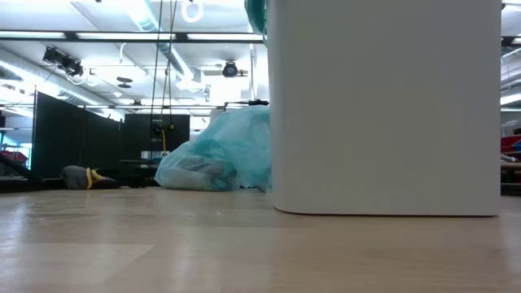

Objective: Place trash/remove bag and relplace
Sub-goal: Insert the green plastic trash bag into the trash bin

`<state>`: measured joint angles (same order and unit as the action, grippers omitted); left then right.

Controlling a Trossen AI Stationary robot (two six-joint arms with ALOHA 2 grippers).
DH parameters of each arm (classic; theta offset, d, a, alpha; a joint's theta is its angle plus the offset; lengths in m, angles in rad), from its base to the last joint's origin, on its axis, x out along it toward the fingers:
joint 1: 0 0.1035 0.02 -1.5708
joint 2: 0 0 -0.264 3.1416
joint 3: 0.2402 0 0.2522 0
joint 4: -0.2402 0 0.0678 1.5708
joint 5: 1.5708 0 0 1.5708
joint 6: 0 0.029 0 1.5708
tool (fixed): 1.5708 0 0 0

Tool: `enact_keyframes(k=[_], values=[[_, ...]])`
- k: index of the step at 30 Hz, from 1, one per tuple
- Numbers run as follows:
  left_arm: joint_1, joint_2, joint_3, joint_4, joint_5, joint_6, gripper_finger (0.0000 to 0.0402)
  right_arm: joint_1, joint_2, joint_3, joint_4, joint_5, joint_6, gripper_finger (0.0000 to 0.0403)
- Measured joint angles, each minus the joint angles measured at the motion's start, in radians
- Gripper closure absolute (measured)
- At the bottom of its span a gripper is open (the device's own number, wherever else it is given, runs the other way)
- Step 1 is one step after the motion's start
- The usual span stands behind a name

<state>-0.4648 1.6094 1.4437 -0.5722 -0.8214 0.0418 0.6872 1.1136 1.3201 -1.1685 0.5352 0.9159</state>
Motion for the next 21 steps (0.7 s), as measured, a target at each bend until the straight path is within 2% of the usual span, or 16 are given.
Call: enact_keyframes(k=[4,7,17,21], values=[[0.000,0.003,0.000,-0.002,0.003,0.000,0.0309,0.000,-0.010,0.000,-0.001,-0.043,-0.003,0.0227],[0.000,-0.001,0.000,0.001,0.003,0.000,0.0309,0.000,-0.023,0.000,0.000,-0.086,0.017,0.0232],[0.000,-0.007,0.000,-0.003,0.034,0.007,0.0305,0.000,-0.037,0.000,-0.003,-0.201,0.044,0.0162],[0.000,-0.009,0.000,-0.012,0.035,0.007,0.0304,0.000,-0.074,0.000,0.024,-0.234,0.060,0.0154]])
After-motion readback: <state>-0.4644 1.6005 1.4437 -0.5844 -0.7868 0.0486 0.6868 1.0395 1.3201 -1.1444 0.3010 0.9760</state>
